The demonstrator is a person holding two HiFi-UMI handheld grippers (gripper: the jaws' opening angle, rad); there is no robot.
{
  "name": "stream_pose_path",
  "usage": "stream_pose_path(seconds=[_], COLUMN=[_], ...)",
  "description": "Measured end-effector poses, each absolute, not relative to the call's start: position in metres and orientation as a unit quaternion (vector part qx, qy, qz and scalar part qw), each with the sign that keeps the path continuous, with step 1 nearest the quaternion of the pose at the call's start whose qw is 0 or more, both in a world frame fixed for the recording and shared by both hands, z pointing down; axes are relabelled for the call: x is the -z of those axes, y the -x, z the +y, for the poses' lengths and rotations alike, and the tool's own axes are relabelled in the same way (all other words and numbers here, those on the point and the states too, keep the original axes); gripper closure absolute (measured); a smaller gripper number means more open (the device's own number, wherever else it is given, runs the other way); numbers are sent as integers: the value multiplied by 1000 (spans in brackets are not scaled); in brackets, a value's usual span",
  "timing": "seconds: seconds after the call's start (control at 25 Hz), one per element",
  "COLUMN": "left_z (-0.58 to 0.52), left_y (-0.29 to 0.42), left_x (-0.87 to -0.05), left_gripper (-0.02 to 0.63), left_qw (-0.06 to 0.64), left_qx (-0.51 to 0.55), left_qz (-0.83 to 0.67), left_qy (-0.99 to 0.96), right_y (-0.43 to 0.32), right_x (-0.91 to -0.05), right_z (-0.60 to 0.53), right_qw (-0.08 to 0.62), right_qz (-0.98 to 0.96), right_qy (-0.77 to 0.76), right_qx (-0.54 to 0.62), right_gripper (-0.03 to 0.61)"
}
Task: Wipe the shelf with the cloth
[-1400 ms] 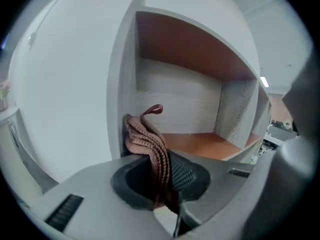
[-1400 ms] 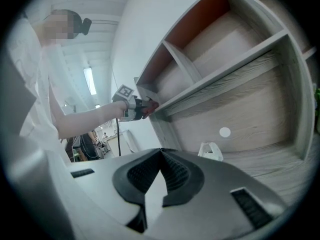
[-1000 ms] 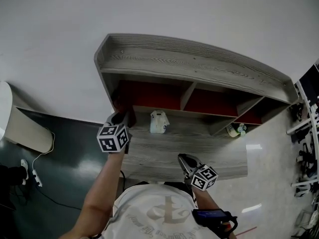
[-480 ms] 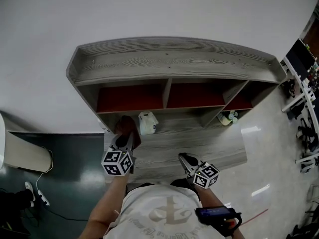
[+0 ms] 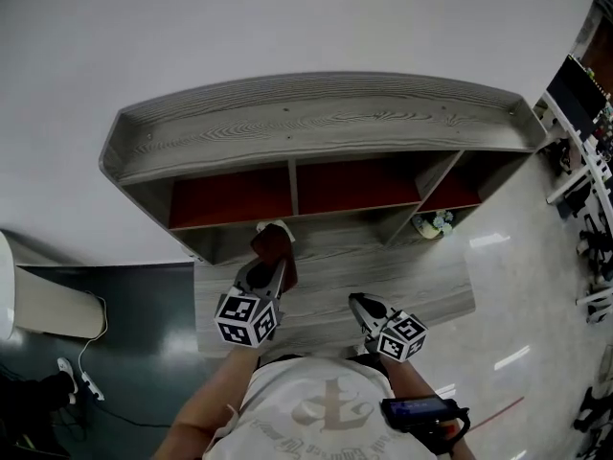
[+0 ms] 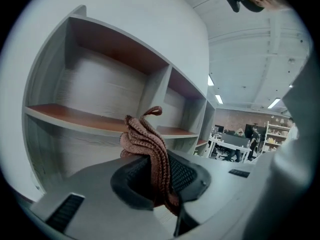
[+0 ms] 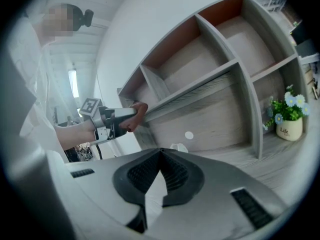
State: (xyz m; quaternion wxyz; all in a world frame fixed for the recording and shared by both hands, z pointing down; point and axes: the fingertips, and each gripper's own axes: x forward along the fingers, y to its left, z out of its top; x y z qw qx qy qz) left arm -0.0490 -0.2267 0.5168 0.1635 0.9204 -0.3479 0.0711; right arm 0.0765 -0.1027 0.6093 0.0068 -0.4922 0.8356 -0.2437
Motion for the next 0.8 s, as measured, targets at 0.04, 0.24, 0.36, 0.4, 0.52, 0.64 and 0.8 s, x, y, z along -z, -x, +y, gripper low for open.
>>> stream_pose_path(seconds=[0.04,0.24,0.36,0.4,0.52,0.64,0.8], left_z=[-225,-217,-221,-223,-234,-245,-260], left_y=[39,-2,-19,-24,-39,-54,-70], left_x=[-513,-496,-479,-475,-467,-461,-462], left_gripper=[545,545,545,545,545,545,545], left_qw=[158,132,95,83,69,62,57], left_qx=[-75,-90,-93,-96,-113,-132,-180], left_qz=[-343,-338,-361,-369,-395,-415,-439], left_qy=[-923,-927,-923,-921,-909,-898,-878], right_y=[-82,-104,-118,-124,-140,-157,-174], right_x=[-609,-607,-605,-604,-605,-605,-602], right_z=[-104,-108,-109,-110,-110,-110,-112], right_qw=[9,17,20,21,22,24,29], right_qz=[837,843,845,846,851,853,860], right_qy=[491,479,472,470,462,455,443], right_qx=[244,247,249,249,251,253,251], right_gripper=[574,574,574,574,574,574,574])
